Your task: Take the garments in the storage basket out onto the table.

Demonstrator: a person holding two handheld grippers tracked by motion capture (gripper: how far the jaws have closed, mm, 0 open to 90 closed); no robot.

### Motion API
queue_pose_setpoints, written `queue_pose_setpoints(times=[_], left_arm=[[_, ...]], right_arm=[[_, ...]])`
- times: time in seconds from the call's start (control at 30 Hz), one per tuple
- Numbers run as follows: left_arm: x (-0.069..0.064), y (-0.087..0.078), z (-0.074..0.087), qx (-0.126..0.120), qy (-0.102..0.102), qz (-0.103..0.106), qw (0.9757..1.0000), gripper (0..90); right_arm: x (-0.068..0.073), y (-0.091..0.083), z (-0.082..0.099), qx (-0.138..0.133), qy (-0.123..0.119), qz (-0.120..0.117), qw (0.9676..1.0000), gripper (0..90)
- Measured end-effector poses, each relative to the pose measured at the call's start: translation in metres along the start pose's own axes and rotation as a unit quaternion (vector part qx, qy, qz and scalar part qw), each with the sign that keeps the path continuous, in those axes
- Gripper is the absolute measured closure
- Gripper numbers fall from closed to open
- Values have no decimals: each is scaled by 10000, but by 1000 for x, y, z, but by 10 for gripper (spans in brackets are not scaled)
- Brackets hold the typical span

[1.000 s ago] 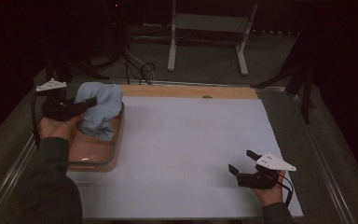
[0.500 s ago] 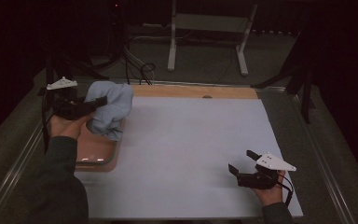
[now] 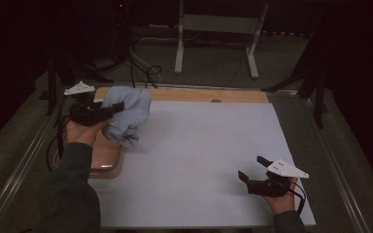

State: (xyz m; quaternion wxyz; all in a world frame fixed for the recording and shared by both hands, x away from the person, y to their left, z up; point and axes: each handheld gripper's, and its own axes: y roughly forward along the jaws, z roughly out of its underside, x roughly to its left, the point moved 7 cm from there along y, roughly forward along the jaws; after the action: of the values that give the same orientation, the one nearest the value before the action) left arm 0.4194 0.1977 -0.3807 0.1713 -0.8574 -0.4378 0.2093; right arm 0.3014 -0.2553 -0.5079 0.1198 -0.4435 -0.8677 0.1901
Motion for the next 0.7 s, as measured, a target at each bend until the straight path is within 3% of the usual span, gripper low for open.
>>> queue_pose_setpoints(times=[0.7], left_arm=[[-29,32,7,240,139,230,9994,639]], right_arm=[[0,-1,0,-7,15,-8,10000,87]])
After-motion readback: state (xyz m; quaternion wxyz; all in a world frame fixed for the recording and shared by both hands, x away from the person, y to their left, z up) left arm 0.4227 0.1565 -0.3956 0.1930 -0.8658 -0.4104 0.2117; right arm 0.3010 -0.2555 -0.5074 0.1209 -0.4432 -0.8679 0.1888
